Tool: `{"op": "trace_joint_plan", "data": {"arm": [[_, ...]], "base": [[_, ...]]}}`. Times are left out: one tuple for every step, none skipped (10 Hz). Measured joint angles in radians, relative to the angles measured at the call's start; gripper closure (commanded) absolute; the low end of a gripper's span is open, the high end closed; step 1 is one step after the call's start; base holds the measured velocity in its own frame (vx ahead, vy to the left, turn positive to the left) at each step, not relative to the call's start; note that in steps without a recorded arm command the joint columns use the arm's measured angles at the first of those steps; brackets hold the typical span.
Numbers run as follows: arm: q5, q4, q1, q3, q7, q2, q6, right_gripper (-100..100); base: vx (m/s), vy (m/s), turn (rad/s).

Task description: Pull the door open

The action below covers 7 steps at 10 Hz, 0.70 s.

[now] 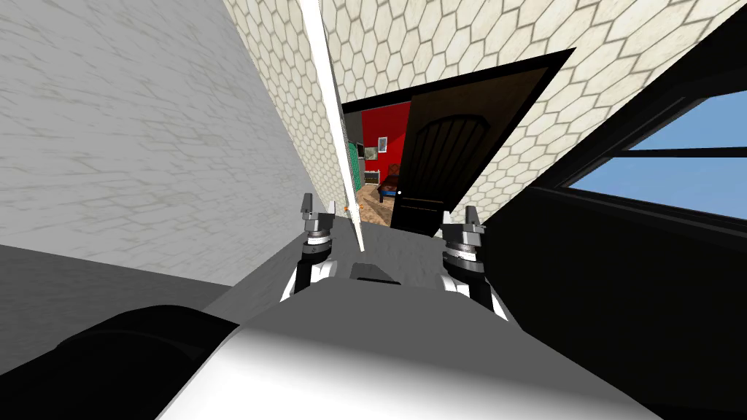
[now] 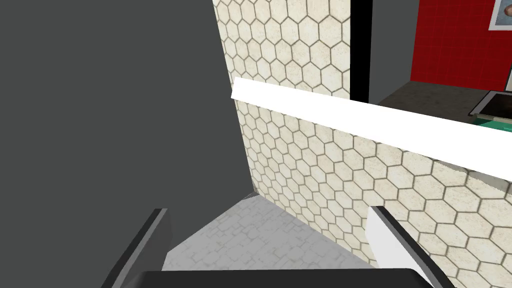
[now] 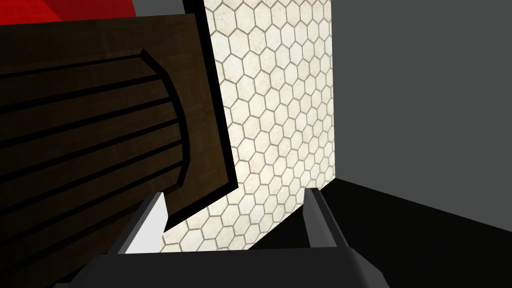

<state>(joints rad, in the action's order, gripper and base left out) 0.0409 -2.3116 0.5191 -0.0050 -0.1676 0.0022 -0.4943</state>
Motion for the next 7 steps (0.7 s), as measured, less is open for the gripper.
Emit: {"op": "trace_joint_plan", "data": {"arm": [[-0.003, 0.021, -0.009, -0.004, 0.001, -0.006, -0.003, -100], [-0.006, 0.041, -0.020, -0.006, 0.004, -0.010, -0.003, -100], [-0.010, 0.057, -0.027, -0.011, 0.005, -0.016, -0.003, -100], [-0.014, 0.077, -0.036, -0.016, 0.006, -0.022, -0.006, -100], [-0.017, 0.094, -0.044, -0.020, 0.007, -0.026, -0.007, -100], [-0.020, 0.112, -0.059, -0.026, 0.009, -0.033, -0.002, -100], [-0.024, 0.134, -0.069, -0.030, 0.011, -0.039, -0.001, -100]], "base": [[0.083, -0.010, 0.091], [0.078, -0.042, 0.055], [0.069, -0.033, 0.020], [0.059, -0.013, 0.030], [0.073, -0.005, 0.040], [0.082, 0.010, 0.046], [0.088, 0.018, 0.042]]}}
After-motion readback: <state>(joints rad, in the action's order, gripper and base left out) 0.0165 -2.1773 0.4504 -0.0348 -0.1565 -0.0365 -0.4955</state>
